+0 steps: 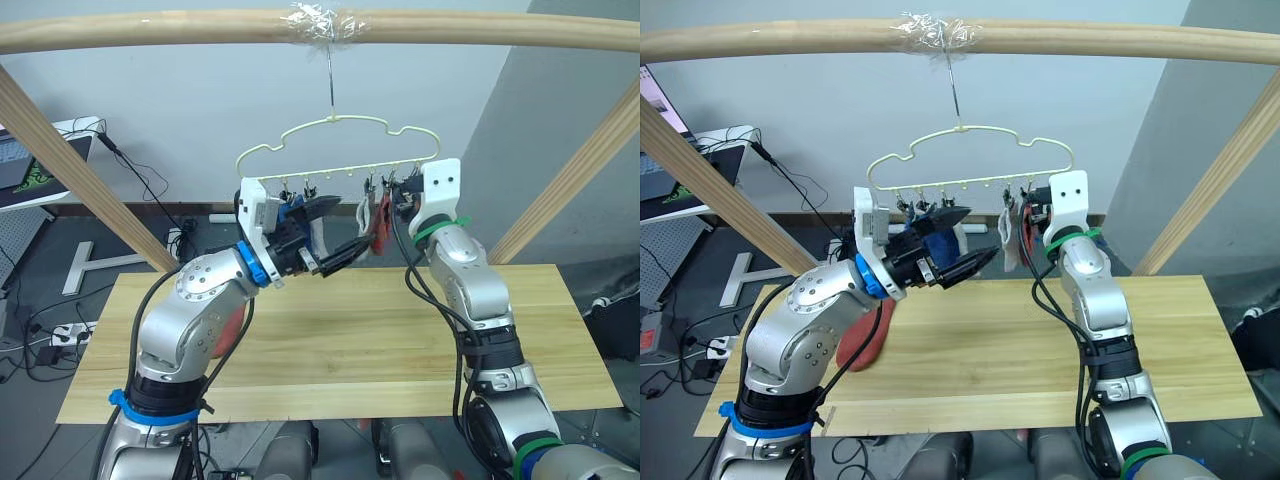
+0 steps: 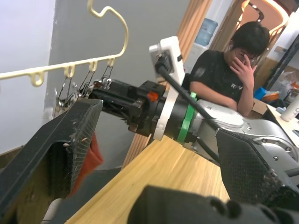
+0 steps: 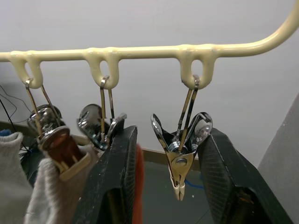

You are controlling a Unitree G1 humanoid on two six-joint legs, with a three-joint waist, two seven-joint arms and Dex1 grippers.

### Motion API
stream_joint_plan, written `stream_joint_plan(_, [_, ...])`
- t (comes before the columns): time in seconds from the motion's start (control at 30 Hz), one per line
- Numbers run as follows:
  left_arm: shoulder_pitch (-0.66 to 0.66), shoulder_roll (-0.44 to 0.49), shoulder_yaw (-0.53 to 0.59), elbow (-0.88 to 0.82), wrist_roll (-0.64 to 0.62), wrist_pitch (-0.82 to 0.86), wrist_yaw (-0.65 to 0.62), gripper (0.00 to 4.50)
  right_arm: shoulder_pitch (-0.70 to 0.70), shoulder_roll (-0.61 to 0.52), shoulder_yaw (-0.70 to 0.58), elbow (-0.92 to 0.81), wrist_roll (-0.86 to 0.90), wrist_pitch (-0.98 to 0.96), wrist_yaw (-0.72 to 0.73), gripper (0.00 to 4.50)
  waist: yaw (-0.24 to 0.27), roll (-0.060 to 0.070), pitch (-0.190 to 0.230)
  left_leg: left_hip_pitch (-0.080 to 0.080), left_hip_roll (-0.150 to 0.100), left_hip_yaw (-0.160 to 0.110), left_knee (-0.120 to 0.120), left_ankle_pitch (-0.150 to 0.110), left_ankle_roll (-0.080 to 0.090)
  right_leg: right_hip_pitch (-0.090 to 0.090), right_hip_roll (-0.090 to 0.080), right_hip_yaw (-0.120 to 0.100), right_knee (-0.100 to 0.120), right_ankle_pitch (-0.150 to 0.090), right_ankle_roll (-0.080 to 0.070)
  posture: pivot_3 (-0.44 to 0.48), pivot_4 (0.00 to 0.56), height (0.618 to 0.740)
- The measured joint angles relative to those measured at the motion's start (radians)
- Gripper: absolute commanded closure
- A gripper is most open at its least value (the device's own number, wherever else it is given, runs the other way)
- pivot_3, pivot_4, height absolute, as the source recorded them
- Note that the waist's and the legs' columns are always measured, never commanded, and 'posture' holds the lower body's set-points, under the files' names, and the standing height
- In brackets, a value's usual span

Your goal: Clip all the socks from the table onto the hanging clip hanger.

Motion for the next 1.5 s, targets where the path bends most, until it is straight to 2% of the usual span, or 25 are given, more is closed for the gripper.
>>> stream_joint_plan(1.43, [-0.008,-0.005,0.000,-0.007,-0.016,-0.002,0.021,0.00,-0.019,0.010,-0.011,0.019,0.000,-0.022,0.012,2.56,0.000,0.000,0.000,0.000,0.000,0.000,0.000,0.000,0.000,0.000,0.000,0.000,0.000,0.000,0.000,0.047,0.224,0.740])
stream_joint_plan(1.5, [-0.005,-0.005,0.000,-0.018,-0.016,-0.002,0.022,0.00,-0.019,0.010,-0.011,0.019,0.000,-0.022,0.012,2.93,0.000,0.000,0.000,0.000,0.000,0.000,0.000,0.000,0.000,0.000,0.000,0.000,0.000,0.000,0.000,0.047,0.224,0.740])
